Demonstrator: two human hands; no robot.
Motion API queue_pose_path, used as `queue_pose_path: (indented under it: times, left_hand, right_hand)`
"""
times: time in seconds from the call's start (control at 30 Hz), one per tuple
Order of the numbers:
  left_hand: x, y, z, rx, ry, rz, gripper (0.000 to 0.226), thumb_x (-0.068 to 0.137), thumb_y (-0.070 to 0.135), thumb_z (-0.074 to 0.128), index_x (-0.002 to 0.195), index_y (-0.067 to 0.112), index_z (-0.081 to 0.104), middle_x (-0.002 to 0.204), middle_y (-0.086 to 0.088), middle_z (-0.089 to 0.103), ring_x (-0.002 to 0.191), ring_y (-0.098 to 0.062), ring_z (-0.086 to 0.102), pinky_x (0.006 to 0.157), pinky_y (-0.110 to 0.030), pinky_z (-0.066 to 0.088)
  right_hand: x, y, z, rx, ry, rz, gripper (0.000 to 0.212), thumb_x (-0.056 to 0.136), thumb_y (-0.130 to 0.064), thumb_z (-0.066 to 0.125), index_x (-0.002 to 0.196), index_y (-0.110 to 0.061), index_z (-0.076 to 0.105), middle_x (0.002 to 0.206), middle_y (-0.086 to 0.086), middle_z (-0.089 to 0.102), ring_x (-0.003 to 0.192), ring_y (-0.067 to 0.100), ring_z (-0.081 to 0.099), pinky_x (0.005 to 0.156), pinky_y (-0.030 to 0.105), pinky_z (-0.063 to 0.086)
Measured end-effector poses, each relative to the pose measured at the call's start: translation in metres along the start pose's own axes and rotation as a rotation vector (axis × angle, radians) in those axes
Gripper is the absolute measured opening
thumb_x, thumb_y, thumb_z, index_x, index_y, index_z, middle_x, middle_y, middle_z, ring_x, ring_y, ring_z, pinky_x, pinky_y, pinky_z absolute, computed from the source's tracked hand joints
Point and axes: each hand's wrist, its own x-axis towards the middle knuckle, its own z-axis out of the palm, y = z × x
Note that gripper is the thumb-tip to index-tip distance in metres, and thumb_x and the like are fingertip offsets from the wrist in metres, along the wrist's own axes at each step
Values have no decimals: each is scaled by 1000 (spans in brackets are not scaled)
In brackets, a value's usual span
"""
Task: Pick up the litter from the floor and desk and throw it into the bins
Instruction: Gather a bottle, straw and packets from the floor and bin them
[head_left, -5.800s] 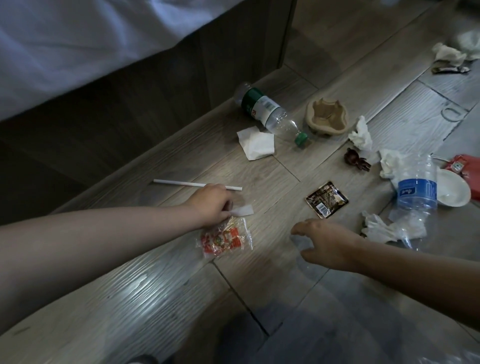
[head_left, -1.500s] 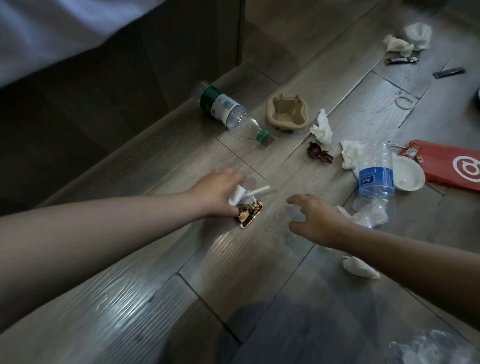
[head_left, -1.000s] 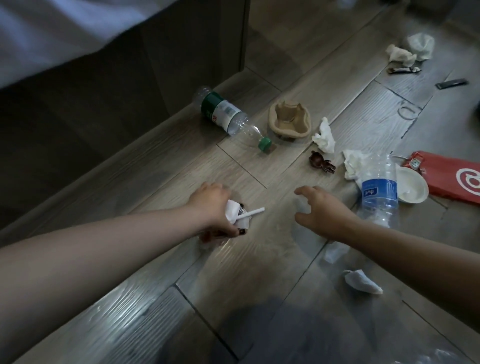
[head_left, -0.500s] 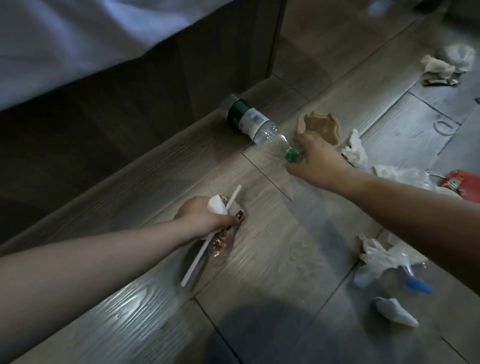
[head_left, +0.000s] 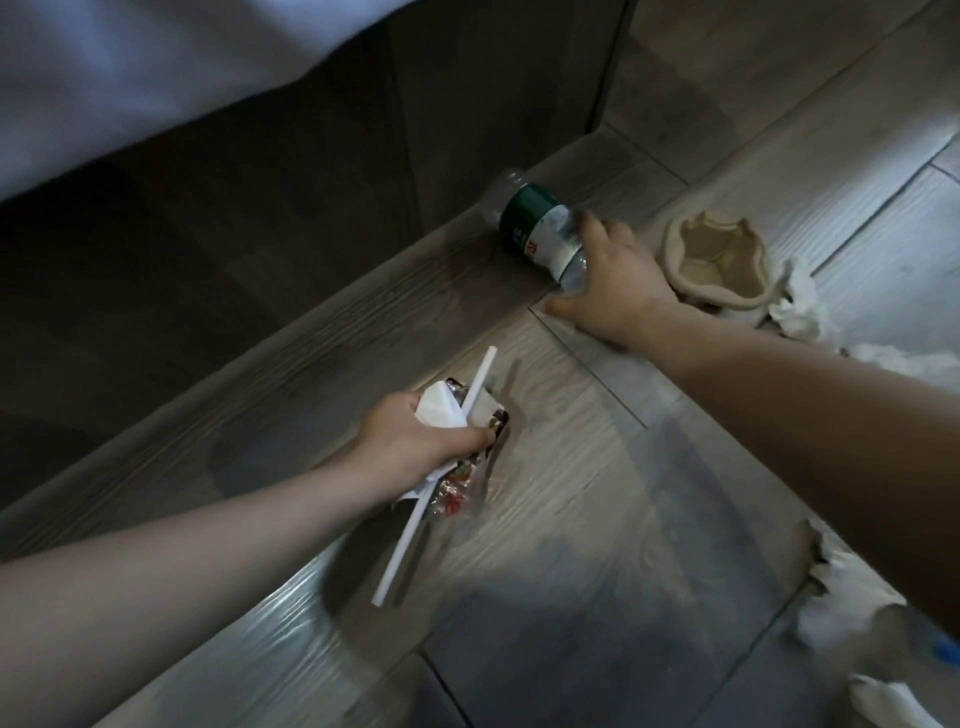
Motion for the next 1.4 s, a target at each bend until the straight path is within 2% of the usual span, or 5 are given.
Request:
queue_pose_path:
  times: [0.3, 0.53, 0.7, 1.03, 1.4]
  left_hand:
    - [23, 10, 0, -57, 26, -13, 27, 68, 29, 83, 76, 17, 61, 68, 2, 64, 62, -12, 63, 53, -24, 51]
    - [2, 24, -2, -51, 99, -109, 29, 65, 30, 86, 73, 16, 62, 70, -2, 68, 65, -19, 66, 67, -39, 57]
    - [-76, 44, -21, -31, 77, -154, 24, 64, 25, 86, 67, 11, 67, 48, 8, 64, 42, -1, 55, 43, -20, 45]
    - [-285, 222, -88, -80, 101, -183, 25, 66, 26, 85, 63, 17, 62, 52, 3, 62, 51, -13, 58, 45, -25, 44]
    - [-489, 508, -126, -84, 9, 85, 37, 48, 44, 84, 65, 15, 68, 60, -1, 69, 57, -18, 66, 57, -39, 55]
  right_hand:
    - [18, 25, 28, -197, 263, -88, 79, 87, -47, 59, 149, -19, 21, 121, 13, 50, 101, 31, 55, 79, 41, 49]
    - [-16, 17, 16, 110, 115, 81, 73, 80, -45, 67, 141, -22, 34, 121, 9, 54, 102, 27, 58, 76, 35, 49]
    - [-122, 9, -22, 260, -31, 236, 74, 75, -46, 69, 138, -24, 38, 121, 2, 56, 102, 26, 58, 72, 29, 38]
    - [-287, -51, -268, 691, -65, 552, 57, 63, -58, 66, 113, -37, 51, 93, -8, 68, 80, 14, 67, 67, 42, 57]
    - [-402, -101, -615, 986, 304, 546, 46, 77, -27, 77, 114, -43, 54, 100, -12, 69, 87, 1, 67, 73, 27, 58]
